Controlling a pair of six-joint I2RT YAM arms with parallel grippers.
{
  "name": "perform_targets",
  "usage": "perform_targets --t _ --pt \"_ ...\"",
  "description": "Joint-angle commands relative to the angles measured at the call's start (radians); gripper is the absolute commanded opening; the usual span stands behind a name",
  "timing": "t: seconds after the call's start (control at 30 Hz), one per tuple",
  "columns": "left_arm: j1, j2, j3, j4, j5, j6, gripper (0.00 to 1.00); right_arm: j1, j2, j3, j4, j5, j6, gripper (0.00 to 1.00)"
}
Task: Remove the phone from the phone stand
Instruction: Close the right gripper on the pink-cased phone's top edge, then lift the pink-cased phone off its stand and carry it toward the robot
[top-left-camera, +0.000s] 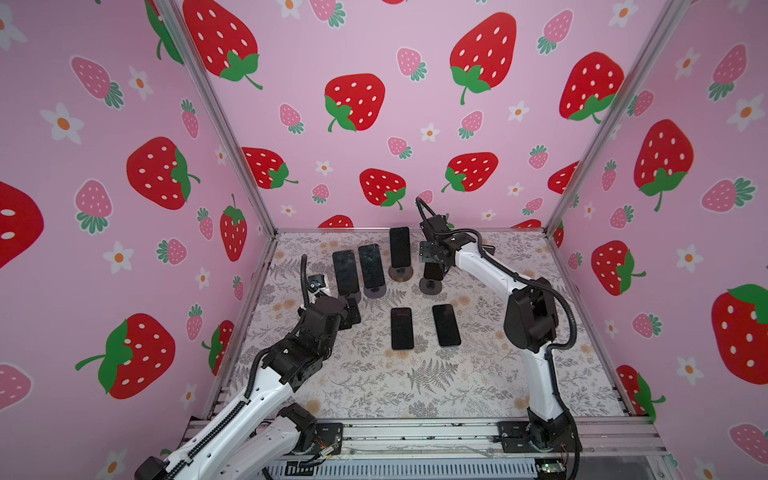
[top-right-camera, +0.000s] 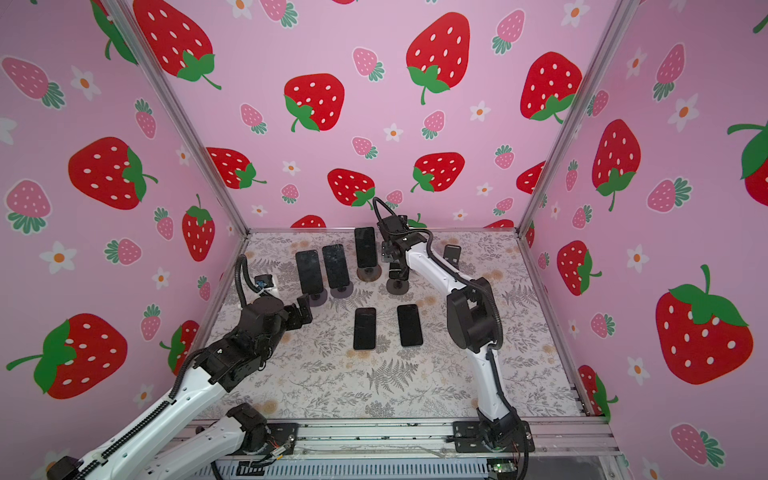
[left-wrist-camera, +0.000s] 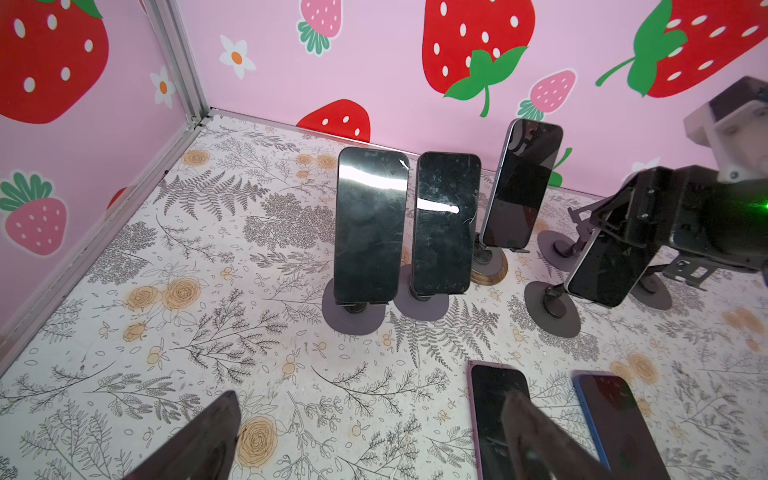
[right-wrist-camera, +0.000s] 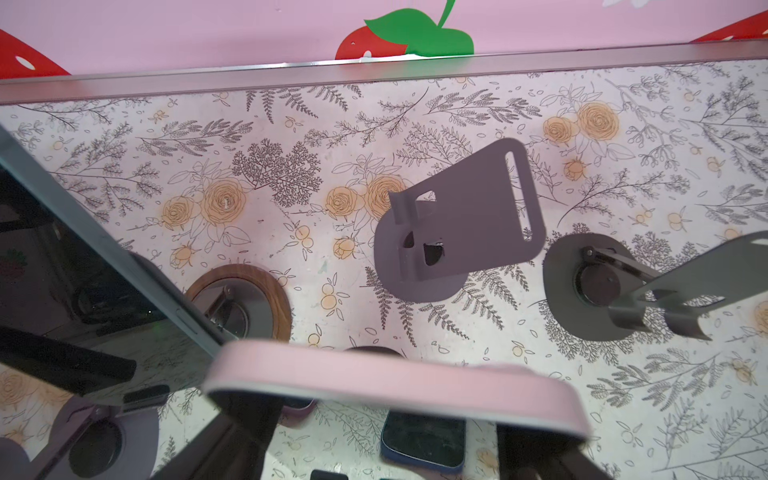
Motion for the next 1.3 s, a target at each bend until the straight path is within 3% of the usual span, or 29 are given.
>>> perform_targets --t 0.0,0.3,0.8,1.27 --pt "0.003 0.004 0.029 -0.004 -0.001 -0.025 0.99 0.007 0.03 0.037 -0.004 0.024 0.009 0.78" --pt "0.005 0.006 0.015 0.012 0.015 -0.047 0.99 0.019 0.013 0.051 -0.006 -0.006 -0.012 0.74" --pt "0.007 0.024 0.022 0.028 0.047 -0.054 0.99 0.019 -0.146 -0.037 0.032 -0.074 -0.036 0.72" --pt "0.006 0.024 0.01 0.038 0.065 -0.076 0.99 0.032 -0.383 -0.293 0.135 -0.177 -0.055 0.72"
